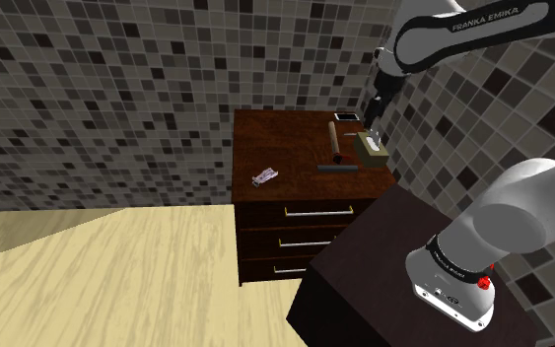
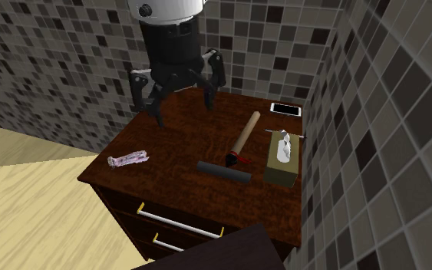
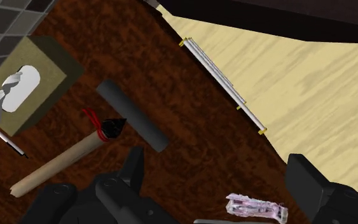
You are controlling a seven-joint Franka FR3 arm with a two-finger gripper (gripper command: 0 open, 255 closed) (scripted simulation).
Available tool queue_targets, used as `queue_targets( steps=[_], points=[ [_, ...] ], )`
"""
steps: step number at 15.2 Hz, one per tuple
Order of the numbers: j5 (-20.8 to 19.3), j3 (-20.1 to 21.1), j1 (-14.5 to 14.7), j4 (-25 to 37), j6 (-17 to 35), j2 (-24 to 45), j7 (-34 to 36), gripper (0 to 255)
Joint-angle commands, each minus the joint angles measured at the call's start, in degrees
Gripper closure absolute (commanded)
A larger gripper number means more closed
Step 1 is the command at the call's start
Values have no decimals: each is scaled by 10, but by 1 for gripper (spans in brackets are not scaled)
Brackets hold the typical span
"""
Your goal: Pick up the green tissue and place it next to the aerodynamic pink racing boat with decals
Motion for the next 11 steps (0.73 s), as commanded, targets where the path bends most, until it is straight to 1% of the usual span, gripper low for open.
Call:
queue_targets(
  steps=[1, 6, 11],
  points=[
    [-19, -13, -9, 3, 32, 31, -19, 0],
    [-58, -39, -28, 19, 115, 125, -54, 0],
    [-88, -63, -46, 55, 192, 227, -85, 0]
  ],
)
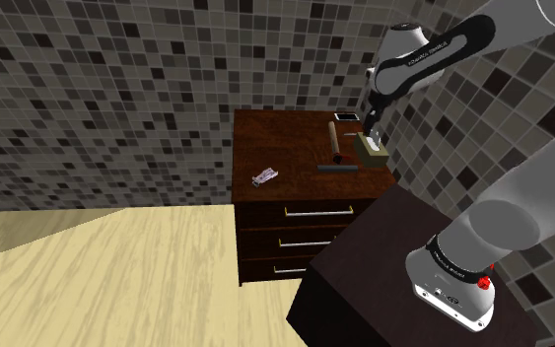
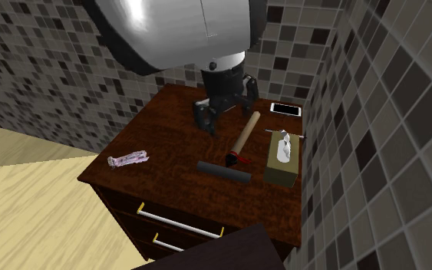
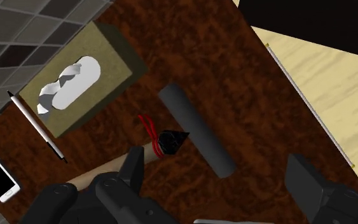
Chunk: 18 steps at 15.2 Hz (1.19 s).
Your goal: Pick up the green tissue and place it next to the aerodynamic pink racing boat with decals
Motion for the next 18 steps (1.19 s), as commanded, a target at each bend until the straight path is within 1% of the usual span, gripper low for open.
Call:
queue_targets(
  steps=[1, 6, 10, 14, 18],
  points=[
    [-11, -11, -9, 18, 32, 45, -17, 0],
    [-27, -28, -29, 76, 95, 151, -47, 0],
    [-33, -34, -48, 135, 134, 236, -71, 0],
    [-36, -37, -71, 204, 163, 318, -93, 0],
    [-38, -37, -95, 284, 180, 400, -114, 0]
  ],
)
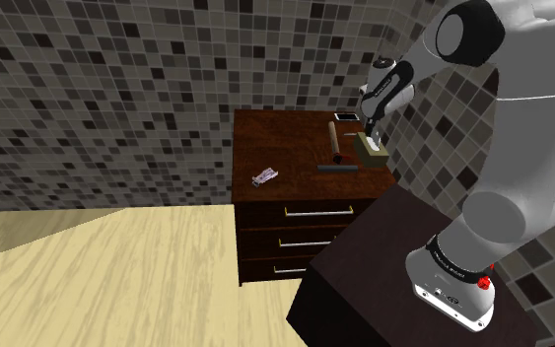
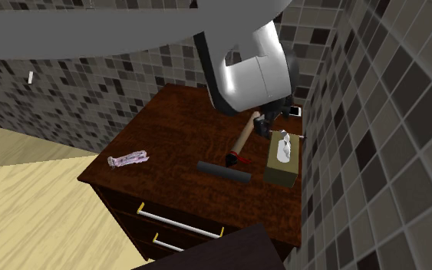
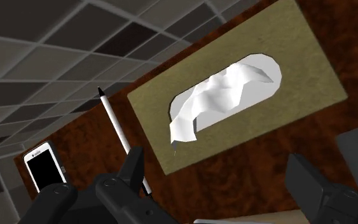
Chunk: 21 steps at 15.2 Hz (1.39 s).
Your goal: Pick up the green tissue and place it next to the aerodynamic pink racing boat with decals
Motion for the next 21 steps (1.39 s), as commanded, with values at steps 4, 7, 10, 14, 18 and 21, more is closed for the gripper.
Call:
queue_targets(
  steps=[4, 7, 10, 14, 18, 21],
  points=[
    [0, 2, -16, 54, 13, 58, -10, 0],
    [3, 5, -25, 68, 24, 81, -12, 0],
    [5, 8, -33, 80, 33, 101, -13, 0],
    [5, 8, -33, 80, 33, 101, -13, 0],
    [5, 8, -33, 80, 33, 101, -13, 255],
    [5, 8, -33, 81, 33, 101, -13, 255]
  ],
)
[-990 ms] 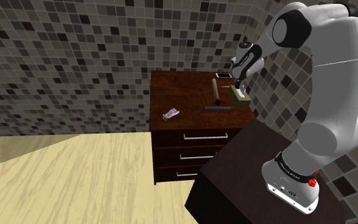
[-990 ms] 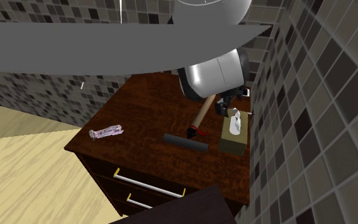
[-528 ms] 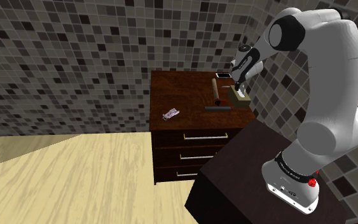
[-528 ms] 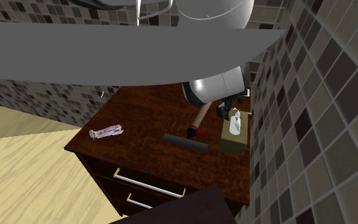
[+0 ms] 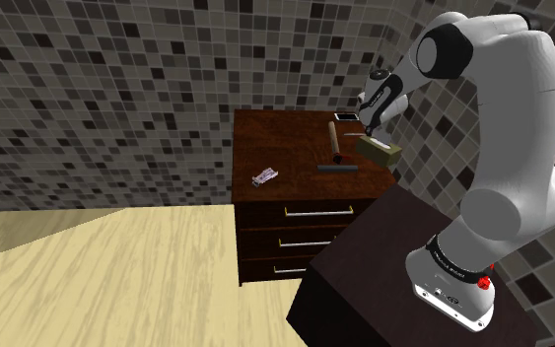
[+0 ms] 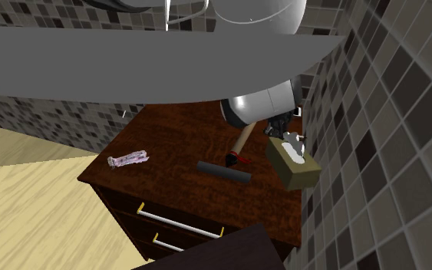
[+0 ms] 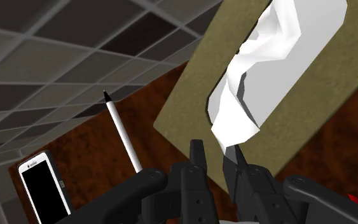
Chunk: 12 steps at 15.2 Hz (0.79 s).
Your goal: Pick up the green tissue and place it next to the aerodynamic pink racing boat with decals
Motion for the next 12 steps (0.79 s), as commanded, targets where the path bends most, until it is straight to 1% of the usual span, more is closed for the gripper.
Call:
queue_targets(
  steps=[1, 6, 12],
  points=[
    [0, 0, 0, 0, -1, 1, 0, 255],
    [0, 0, 0, -1, 0, 0, 0, 255],
    [-1, 0, 2, -14, -27, -41, -12, 255]
  ],
)
